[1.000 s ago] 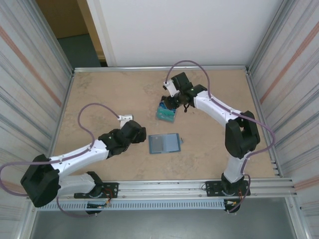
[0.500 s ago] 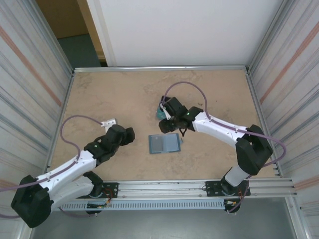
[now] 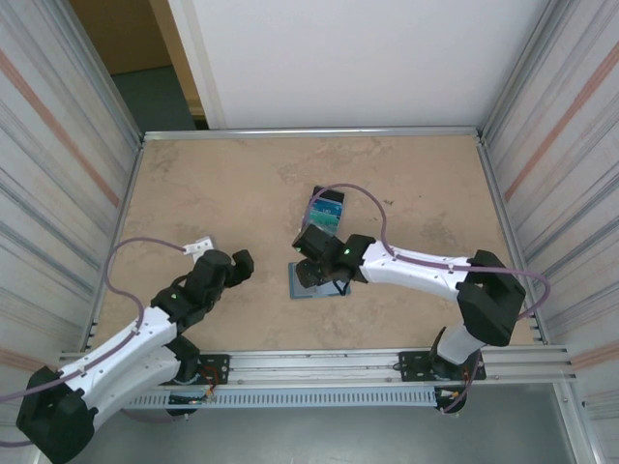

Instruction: Take the credit cards out of the card holder

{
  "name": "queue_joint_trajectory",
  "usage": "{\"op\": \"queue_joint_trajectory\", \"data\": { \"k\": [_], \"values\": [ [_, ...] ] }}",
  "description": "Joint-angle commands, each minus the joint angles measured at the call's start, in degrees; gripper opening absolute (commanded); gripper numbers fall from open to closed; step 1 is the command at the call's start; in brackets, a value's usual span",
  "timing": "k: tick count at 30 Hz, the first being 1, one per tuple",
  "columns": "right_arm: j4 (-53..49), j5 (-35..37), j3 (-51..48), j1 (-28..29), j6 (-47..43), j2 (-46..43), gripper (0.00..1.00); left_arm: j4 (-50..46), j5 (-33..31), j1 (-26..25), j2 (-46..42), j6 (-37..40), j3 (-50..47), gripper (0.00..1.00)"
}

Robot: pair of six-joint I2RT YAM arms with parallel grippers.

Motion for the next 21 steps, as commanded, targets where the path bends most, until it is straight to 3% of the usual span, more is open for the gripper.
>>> {"op": "queue_joint_trajectory", "data": {
  "k": [1,8,15,21],
  "values": [
    [-3.29,1.58,2.34,1.48,3.88,3.02,0.5,-0.18,-1.77,0.91,-2.09,-1.67,-1.05,0.99],
    [-1.79,-2.18,4.07,2.28,4.9,7.57,0.5,-0.44,-1.96,1.37,-1.79,-1.42,-1.17,0.99],
    [-3.97,-1.17,7.67,4.54,4.4,12.08,0.44,-0.38,-2.33,1.65,-1.0,-1.4,-1.19,0.99],
    [-4.77,0.03,9.16,5.43,3.94,14.39,0.45,0.04,-1.79,1.73,0.01,-1.67,-1.3,0.99]
  ]
}}
